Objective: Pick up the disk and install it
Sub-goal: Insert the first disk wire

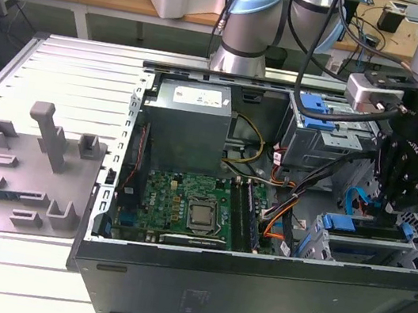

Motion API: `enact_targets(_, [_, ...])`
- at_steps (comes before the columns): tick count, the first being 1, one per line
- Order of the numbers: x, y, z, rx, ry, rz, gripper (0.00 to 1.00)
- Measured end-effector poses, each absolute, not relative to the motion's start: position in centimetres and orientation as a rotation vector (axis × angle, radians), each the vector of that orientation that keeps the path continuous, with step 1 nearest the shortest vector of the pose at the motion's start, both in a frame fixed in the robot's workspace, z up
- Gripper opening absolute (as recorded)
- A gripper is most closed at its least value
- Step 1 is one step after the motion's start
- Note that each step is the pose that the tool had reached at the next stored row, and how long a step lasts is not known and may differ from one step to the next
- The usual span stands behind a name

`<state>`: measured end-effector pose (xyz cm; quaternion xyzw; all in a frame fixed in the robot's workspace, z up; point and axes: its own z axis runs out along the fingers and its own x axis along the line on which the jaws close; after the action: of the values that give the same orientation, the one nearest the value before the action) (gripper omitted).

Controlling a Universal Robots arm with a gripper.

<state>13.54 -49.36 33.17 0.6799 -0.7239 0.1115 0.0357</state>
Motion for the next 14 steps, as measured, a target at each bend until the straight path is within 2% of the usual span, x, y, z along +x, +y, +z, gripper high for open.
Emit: enact_targets(14, [13.59, -49.41, 33.12, 2.089, -2.224, 0.342, 0.17])
